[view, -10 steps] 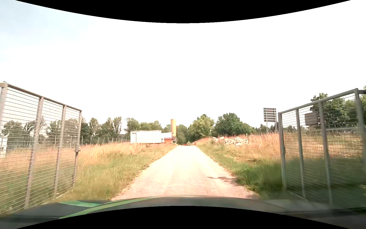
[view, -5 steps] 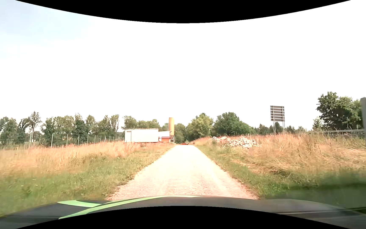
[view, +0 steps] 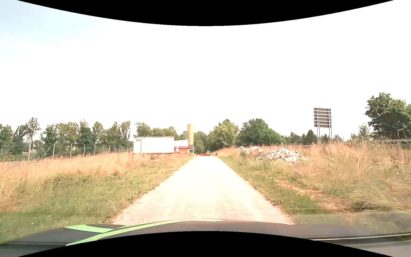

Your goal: Follow the waypoints while adhering to traffic rules and regulations

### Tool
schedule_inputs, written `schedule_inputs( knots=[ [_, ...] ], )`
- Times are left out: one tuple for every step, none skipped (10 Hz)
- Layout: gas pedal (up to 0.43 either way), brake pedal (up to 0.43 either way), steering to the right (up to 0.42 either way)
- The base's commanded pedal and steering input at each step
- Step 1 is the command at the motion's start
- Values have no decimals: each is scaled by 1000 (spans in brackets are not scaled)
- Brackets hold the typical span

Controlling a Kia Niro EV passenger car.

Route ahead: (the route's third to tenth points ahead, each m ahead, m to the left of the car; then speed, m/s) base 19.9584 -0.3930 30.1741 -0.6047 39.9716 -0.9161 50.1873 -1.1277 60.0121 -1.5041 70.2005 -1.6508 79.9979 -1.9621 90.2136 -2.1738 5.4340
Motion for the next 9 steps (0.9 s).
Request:
schedule_inputs(
  knots=[
    [169, 0, 10],
    [169, 0, 9],
    [169, 0, 9],
    [169, 0, 9],
    [169, 0, 9],
    [169, 0, 9],
    [169, 0, 8],
    [169, 0, 8],
    [157, 0, 8]
  ],
)
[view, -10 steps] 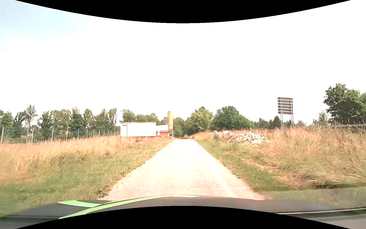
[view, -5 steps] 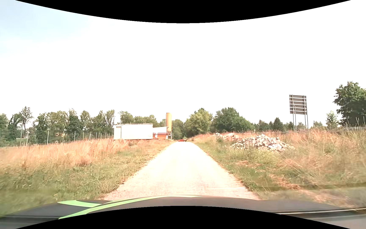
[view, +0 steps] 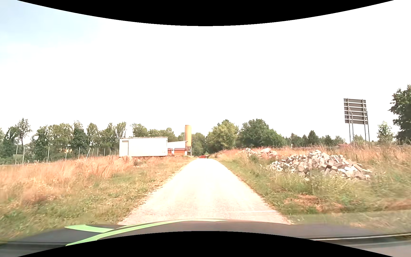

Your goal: Follow the waypoints while adhering to traffic rules and regulations

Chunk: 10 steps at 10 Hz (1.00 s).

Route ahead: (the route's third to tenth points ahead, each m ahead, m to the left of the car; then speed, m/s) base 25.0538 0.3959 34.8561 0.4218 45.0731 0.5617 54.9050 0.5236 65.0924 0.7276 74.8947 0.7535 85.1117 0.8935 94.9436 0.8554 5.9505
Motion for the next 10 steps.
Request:
schedule_inputs(
  knots=[
    [157, 0, 7],
    [157, 0, 7],
    [157, 0, 6],
    [150, 0, 4],
    [150, 0, 4],
    [150, 0, 4],
    [150, 0, 4],
    [150, 0, 3],
    [138, 0, 3],
    [138, 0, 3]
  ],
)
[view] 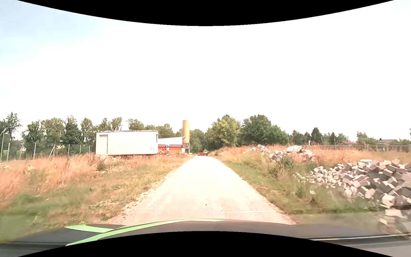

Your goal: Follow the waypoints while adhering to traffic rules and regulations

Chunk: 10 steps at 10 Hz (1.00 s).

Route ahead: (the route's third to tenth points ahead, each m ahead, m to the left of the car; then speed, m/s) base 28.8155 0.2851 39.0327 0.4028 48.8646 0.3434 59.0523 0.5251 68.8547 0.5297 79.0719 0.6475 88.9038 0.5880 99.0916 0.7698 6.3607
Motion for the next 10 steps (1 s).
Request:
schedule_inputs(
  knots=[
    [138, 0, 3],
    [138, 0, 3],
    [138, 0, 3],
    [138, 0, 3],
    [138, 0, 3],
    [130, 0, 3],
    [130, 0, 4],
    [130, 0, 4],
    [130, 0, 5],
    [118, 0, 4]
  ],
)
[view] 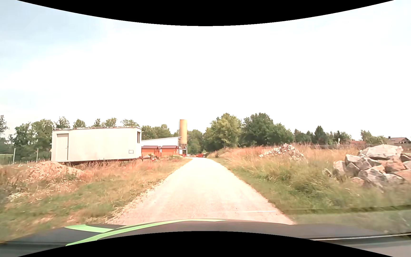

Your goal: Follow the waypoints while adhering to traffic rules and regulations

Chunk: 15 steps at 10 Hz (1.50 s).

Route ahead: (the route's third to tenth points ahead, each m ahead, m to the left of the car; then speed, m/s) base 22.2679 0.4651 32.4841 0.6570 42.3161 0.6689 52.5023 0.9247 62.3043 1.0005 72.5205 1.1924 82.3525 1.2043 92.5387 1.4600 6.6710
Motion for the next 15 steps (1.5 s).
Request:
schedule_inputs(
  knots=[
    [118, 0, 4],
    [118, 0, 4],
    [118, 0, 4],
    [118, 0, 4],
    [110, 0, 4],
    [110, 0, 4],
    [110, 0, 4],
    [110, 0, 4],
    [110, 0, 2],
    [110, 0, 0],
    [110, 0, -1],
    [98, 0, -1],
    [98, 0, -1],
    [98, 0, -1],
    [98, 0, -2]
  ],
)
